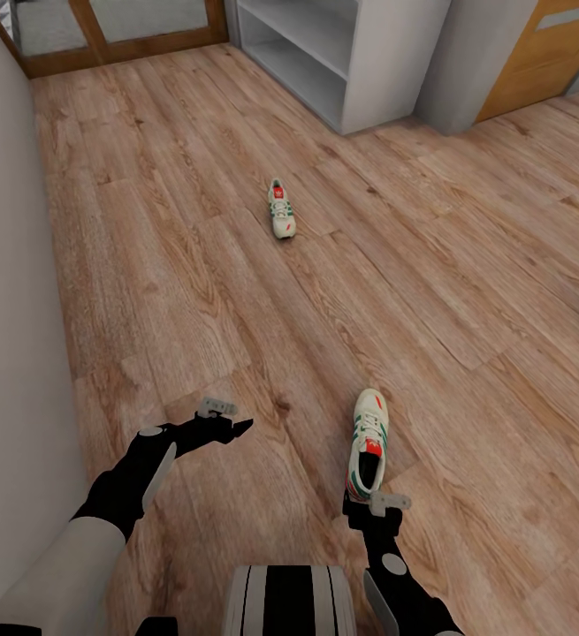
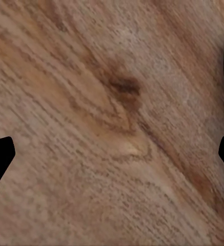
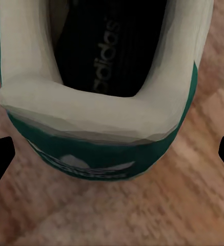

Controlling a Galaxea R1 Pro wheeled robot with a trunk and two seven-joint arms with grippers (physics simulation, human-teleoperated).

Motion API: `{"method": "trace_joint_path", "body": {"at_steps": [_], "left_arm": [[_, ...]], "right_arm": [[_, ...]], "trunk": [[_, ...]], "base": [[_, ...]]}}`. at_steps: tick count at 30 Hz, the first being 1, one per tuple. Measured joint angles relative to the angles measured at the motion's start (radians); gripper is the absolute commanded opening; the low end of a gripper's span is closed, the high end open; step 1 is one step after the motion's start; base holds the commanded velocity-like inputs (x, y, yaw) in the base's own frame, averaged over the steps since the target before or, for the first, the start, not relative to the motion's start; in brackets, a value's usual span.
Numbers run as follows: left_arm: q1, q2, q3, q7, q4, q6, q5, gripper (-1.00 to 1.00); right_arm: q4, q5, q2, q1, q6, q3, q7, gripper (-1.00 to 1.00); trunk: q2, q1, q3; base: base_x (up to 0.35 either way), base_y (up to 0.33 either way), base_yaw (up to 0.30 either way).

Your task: Pick up the two gym shoes and the two sandals from the corridor floor and place them onto the hallstand (shoe rack) in the corridor, making sure they are on the rack and not on the floor. Arrange them so the two gym shoes are next to each other and the two sandals are next to each other.

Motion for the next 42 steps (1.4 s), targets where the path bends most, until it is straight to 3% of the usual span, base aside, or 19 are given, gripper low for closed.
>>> {"method": "trace_joint_path", "body": {"at_steps": [42], "left_arm": [[0.000, -0.001, 0.002, 0.000, 0.001, -0.002, 0.002, 1.00]], "right_arm": [[-0.004, 0.000, 0.000, 0.000, 0.000, -0.001, 0.000, 1.00]], "trunk": [[0.000, 0.000, 0.000]], "base": [[0.025, 0.000, 0.000]]}}
